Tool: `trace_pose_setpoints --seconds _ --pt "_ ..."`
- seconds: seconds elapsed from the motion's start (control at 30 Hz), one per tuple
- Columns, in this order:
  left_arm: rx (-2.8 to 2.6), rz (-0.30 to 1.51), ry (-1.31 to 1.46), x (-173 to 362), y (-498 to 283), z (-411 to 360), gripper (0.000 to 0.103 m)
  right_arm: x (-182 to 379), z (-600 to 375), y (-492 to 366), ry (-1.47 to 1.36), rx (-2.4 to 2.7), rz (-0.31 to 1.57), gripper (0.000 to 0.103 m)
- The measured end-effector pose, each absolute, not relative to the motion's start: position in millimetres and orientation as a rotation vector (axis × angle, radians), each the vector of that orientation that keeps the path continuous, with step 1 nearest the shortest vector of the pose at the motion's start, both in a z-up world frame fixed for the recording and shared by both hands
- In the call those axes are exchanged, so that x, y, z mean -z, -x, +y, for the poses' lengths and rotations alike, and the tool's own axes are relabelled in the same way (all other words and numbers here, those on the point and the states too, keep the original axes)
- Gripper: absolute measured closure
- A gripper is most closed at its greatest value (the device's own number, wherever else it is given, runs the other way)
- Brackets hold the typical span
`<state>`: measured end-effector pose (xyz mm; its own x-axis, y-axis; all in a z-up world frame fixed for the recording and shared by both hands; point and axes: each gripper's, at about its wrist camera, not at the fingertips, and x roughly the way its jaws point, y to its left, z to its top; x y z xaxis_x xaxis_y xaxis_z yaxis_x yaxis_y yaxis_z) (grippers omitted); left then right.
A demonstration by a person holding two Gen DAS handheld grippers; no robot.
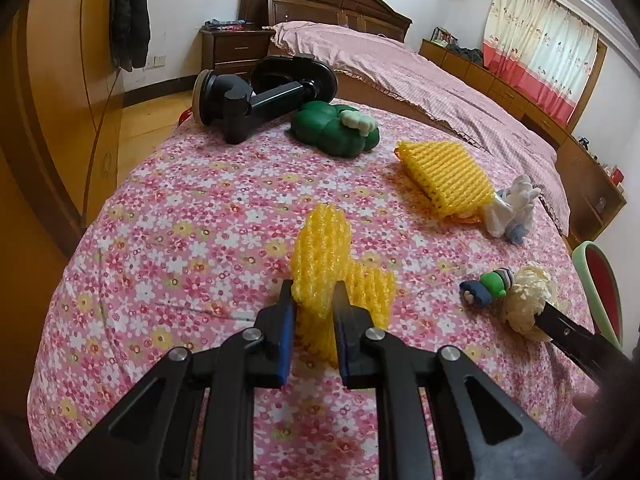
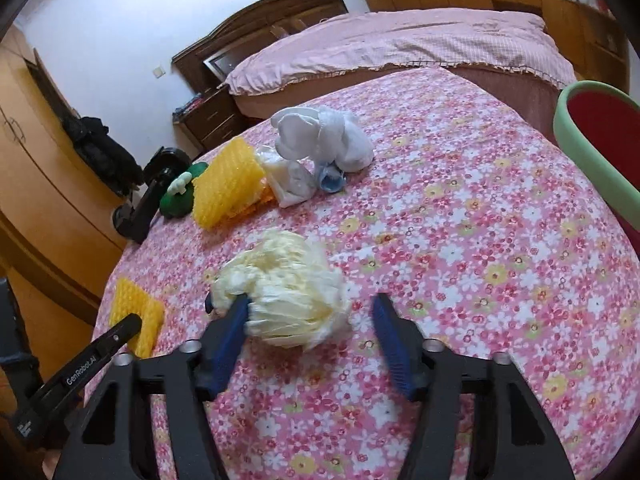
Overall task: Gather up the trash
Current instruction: 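Grasp the yellow foam net with the left tool while the right tool grasps the crumpled white bag, then carry the foam net and white bag over the red bucket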
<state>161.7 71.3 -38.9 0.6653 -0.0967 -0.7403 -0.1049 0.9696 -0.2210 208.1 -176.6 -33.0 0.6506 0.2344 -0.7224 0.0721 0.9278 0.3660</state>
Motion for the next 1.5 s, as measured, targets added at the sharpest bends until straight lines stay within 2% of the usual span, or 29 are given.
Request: trace_pose_setpoints --seconds 0.03,0.1,0.2,0.73,1.5 --pt "-0.005 0.845 0.255 39 -162 71 0.086 32 -177 -208 -0.386 -0.103 0.862 0.058" --pt "-0.004 0.844 0.253 38 -163 70 0.086 29 -173 -206 -0.371 -0.115 0.853 0.064" --pt "-0.001 0.841 0.251 37 -162 69 0.086 26 -173 -199 -0.362 -0.112 0.838 0.068" --pt "0.089 0.816 0.263 15 -151 49 0.086 -3 -213 -153 -0.430 -0.044 0.756 0.068" --pt "0.270 0.790 0.167 -21 -148 -36 0.086 -34 -273 -108 -0.461 0.061 0.614 0.068"
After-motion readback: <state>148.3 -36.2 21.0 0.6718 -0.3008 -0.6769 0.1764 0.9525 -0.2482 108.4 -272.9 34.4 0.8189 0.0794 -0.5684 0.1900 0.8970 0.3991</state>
